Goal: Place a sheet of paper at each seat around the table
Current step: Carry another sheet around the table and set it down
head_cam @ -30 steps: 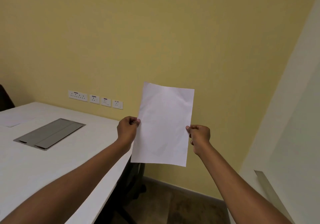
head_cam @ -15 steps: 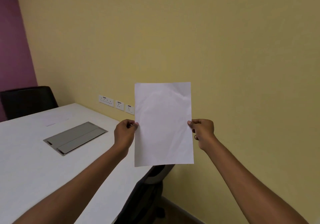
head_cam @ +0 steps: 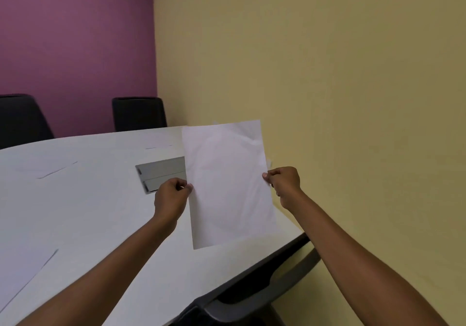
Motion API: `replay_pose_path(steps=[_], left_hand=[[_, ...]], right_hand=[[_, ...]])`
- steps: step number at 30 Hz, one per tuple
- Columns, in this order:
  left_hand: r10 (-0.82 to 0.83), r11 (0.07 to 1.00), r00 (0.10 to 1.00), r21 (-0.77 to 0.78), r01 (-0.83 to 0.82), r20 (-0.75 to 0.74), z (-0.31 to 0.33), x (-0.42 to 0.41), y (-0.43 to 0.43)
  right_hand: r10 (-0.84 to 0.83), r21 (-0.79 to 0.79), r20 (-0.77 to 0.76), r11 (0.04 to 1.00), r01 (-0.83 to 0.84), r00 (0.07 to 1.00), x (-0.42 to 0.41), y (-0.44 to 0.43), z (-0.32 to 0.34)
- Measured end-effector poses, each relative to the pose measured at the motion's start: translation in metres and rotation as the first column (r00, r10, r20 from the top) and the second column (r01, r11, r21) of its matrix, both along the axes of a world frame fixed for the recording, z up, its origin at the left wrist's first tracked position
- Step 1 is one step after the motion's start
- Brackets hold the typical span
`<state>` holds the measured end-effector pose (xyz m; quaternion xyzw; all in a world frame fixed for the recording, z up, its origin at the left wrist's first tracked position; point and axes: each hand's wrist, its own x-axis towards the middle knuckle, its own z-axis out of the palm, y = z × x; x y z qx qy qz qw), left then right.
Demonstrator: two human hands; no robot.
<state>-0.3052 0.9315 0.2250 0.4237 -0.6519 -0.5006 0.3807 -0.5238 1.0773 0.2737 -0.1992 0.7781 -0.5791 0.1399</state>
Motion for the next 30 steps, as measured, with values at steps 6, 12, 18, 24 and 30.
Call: replay_pose_path(steps=[6, 12, 18, 24, 30], left_hand=[[0.044, 0.998, 0.967, 0.036, -0.055, 0.252, -0.044, -0.017, -0.056], [0.01, 0.995, 0.897, 0.083, -0.052, 0.442, -0.094, -0.052, -0.084], [-0.052, 0.984, 0.858, 0.172, -0.043, 0.511, -0.132, -0.079, -0.098], [-0.017, 0.962, 0.808, 0.231, -0.148, 0.589, -0.176, -0.095, -0.109], [0.026, 0.92, 0.793, 0.296, -0.257, 0.608, -0.232, -0.111, -0.127]], right_hand=[[0.083, 0.134, 0.022, 0.987, -0.085, 0.996, -0.044, -0.079, -0.054], [0.128, 0.246, 0.041, 0.96, -0.134, 0.991, -0.088, -0.131, -0.102], [0.149, 0.389, 0.044, 0.908, -0.154, 0.988, -0.116, -0.155, -0.152], [0.205, 0.453, 0.12, 0.859, -0.237, 0.971, -0.134, -0.189, -0.205], [0.239, 0.537, 0.201, 0.784, -0.311, 0.95, -0.152, -0.222, -0.271]])
